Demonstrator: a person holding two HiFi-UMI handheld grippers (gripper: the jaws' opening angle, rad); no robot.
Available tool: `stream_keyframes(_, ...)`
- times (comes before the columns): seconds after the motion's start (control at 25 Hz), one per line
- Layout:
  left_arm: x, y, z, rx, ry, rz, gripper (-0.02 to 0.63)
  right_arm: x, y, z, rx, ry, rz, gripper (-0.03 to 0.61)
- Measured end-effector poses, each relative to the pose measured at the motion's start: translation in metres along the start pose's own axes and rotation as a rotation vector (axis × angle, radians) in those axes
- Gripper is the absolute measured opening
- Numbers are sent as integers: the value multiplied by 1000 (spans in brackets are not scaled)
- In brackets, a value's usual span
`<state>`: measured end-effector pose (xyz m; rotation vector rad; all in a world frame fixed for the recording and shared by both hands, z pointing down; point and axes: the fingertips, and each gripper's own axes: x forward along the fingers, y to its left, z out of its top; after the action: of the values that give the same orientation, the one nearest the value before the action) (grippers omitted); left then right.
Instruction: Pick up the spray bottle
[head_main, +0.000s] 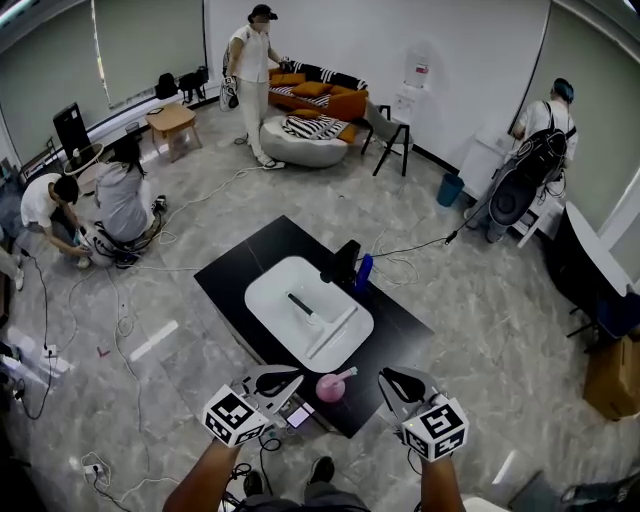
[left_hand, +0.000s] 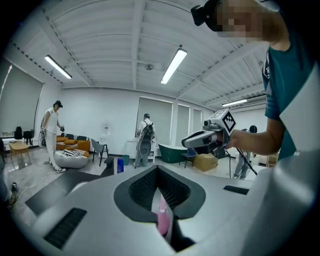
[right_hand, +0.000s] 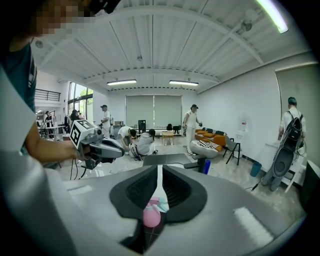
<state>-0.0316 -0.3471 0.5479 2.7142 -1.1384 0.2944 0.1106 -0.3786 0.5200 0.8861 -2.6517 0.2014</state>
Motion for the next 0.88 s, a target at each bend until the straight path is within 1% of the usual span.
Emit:
stream_keyframes(0.36,55,2,-33,-15,52,-75,9,16,-31,-32,46,28,-13,41)
stream_keyframes(0.56,82,-2,-52,-21,78,-129,63,23,-43,-51,72,45,-25,41)
stream_keyframes(0.68,96,-7,-63,-26,90,-158,110,26,-49,-61,84,53,-31,41)
stream_keyframes(0.88,115,-13,-82,-30,122,-186,178,29,-56,-79,109,67,-39,41)
